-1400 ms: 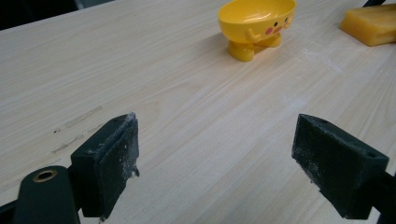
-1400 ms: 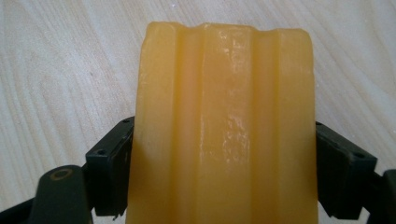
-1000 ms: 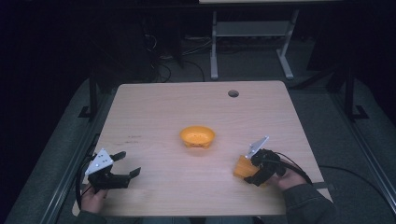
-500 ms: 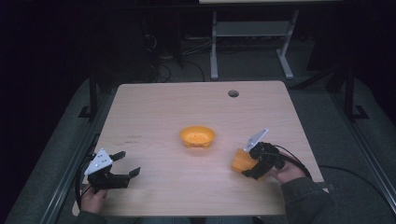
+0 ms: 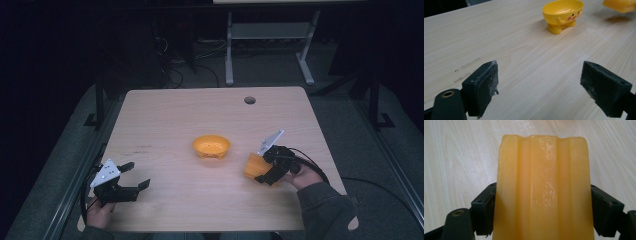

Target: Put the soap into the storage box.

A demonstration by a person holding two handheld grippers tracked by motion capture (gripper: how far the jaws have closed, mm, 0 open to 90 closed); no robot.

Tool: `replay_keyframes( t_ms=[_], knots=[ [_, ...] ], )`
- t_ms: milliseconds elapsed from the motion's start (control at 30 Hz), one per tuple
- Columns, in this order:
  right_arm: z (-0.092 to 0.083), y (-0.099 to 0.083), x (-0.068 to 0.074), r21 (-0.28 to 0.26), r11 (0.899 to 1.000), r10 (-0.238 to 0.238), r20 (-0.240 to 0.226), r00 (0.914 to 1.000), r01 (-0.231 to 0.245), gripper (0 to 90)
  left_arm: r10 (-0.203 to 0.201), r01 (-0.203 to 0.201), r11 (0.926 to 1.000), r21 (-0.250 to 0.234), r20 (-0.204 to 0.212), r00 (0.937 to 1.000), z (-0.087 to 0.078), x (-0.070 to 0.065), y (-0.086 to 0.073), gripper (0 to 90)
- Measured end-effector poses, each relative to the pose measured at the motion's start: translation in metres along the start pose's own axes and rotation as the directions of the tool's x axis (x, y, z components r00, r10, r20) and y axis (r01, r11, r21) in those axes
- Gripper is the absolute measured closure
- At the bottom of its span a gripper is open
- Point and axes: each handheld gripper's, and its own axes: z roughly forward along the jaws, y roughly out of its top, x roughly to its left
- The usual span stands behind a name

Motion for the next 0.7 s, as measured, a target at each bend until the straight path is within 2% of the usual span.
replay_keyframes(
  t_ms=[467,600,700],
  knots=[
    [0.0,0.018,-0.01,0.002,1.0,-0.016,-0.01,0.9998,0.016,20.5,0.002,-0.002,1.0,0.0,0.0,1.0,0.0,0.0,0.0,14.3],
    [-0.001,0.023,-0.013,-0.014,1.0,-0.02,-0.018,0.9996,0.02,20.5,-0.001,0.001,1.0,-0.001,-0.001,1.0,0.0,0.0,0.0,14.3],
    [-0.001,0.028,-0.014,-0.001,1.0,-0.03,-0.013,0.9995,0.03,20.5,0.0,0.0,1.0,0.0,-0.001,1.0,0.0,0.0,0.0,14.3]
  ],
)
